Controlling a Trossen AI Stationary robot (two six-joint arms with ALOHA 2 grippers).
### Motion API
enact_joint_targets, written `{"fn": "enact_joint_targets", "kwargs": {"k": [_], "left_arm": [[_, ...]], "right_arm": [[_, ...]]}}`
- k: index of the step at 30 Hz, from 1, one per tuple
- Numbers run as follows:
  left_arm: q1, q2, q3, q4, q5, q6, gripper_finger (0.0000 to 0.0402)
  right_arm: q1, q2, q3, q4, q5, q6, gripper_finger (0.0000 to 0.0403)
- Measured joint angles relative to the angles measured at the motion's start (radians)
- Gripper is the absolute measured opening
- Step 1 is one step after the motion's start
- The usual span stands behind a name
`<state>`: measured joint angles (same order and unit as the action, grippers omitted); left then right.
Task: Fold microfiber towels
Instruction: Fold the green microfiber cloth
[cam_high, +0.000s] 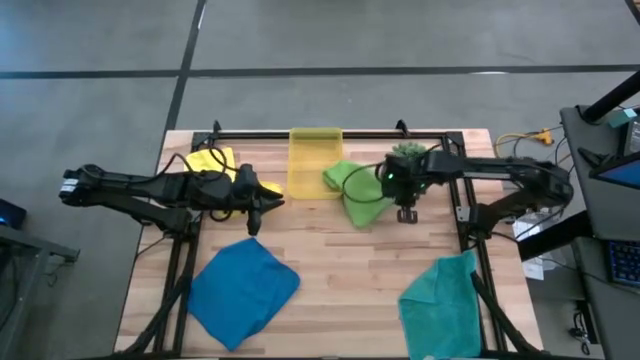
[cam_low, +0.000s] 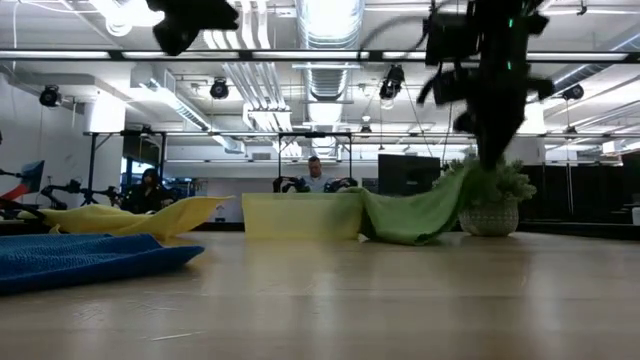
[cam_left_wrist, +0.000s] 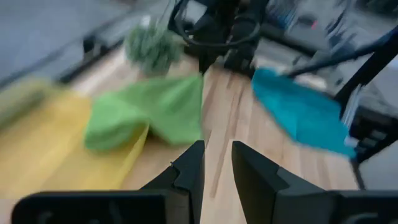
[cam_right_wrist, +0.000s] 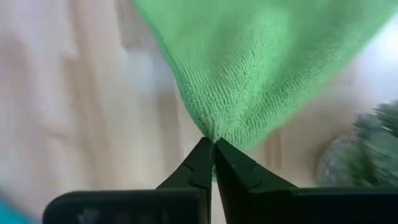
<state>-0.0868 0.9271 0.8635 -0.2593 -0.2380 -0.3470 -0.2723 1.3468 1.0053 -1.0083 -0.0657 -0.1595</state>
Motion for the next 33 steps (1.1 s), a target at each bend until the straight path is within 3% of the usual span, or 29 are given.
{"fn": "enact_joint_targets", "kwargs": {"k": [4,9,17,23,27,33], "left_arm": [[0.000,0.045,0.003,0.205,-0.001,0.131,0.0067],[0.001,0.154,0.047,0.374,-0.001,0.205,0.0067],[0.002,0.348,0.206,0.372,0.047,0.266,0.0067],[0.011,0.404,0.299,0.330,0.072,0.356,0.0067],[0.019,0.429,0.324,0.284,-0.033,0.368,0.0068],[0.018,0.440,0.333,0.258,-0.127,0.517,0.0092]], "right_arm": [[0.008,-0.058,0.157,-0.029,-0.067,0.170,0.0009],[0.008,-0.066,0.343,-0.030,-0.072,0.394,0.0009],[0.012,-0.029,0.533,-0.028,-0.073,0.624,0.0009],[0.019,0.004,0.605,-0.024,-0.068,0.704,0.0009],[0.019,0.018,0.631,0.037,-0.064,0.751,0.0009],[0.018,0.015,0.644,0.211,-0.064,0.800,0.0009]]}}
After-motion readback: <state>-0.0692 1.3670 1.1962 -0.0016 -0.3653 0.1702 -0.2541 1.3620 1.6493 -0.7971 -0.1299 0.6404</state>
